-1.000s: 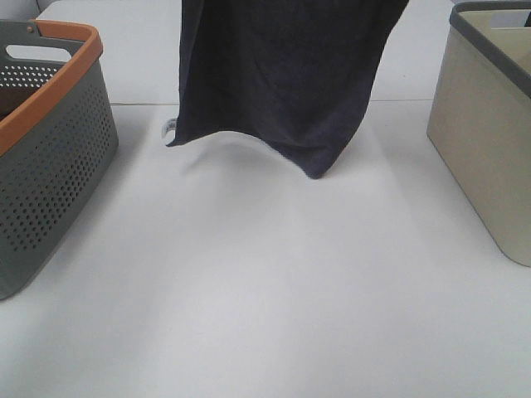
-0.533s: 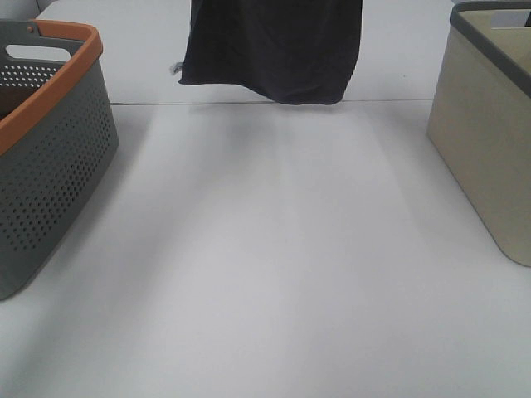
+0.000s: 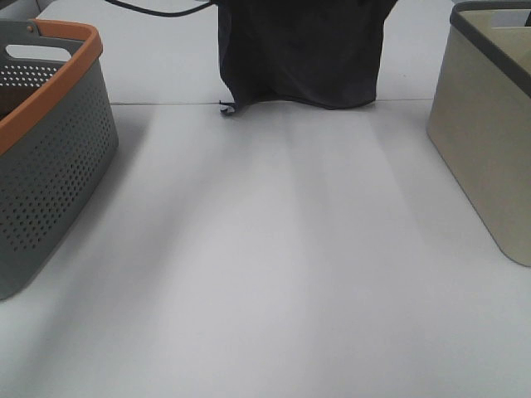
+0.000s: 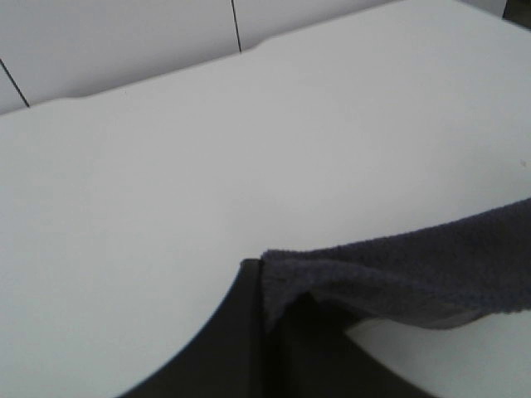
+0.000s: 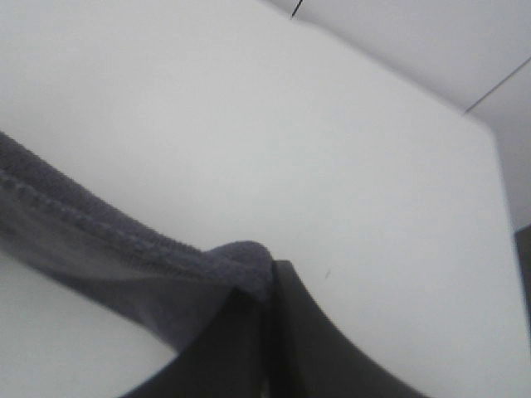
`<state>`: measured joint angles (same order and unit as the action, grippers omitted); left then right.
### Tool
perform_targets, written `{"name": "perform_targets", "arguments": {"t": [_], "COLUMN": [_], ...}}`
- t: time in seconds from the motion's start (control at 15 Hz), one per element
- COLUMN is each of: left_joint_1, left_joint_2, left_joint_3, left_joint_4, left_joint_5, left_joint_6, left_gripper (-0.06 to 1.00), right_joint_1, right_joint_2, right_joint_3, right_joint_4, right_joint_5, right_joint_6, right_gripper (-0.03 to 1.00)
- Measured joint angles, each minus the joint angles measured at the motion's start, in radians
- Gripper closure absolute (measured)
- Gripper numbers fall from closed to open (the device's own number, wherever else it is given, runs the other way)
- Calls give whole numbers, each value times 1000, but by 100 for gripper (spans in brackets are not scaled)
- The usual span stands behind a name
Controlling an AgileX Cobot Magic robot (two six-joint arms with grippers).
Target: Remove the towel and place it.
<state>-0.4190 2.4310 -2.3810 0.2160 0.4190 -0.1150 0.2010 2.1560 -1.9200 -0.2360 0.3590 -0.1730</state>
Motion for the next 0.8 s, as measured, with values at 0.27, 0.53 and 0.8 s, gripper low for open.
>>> {"name": "perform_targets", "arguments": {"t": [0.27,0.53,0.8], "left_joint_1": [-41,-41,-42], "left_joint_2": [2,4,40], "left_joint_3": [0,0,23], "left_joint_4": [-138,-260,-342], "left_joint_5": [357,645,787], "left_joint_6": [214,404,491], "left_gripper": [94,94,94], "right_joint_1": [7,7,7], "right_joint_2": [7,7,7], "right_joint_3": [0,0,0], "right_joint_4": [107,123,128], "right_joint_5": [479,711,838], "right_joint_6": [-5,-26,-53], "right_gripper": [97,97,97]}}
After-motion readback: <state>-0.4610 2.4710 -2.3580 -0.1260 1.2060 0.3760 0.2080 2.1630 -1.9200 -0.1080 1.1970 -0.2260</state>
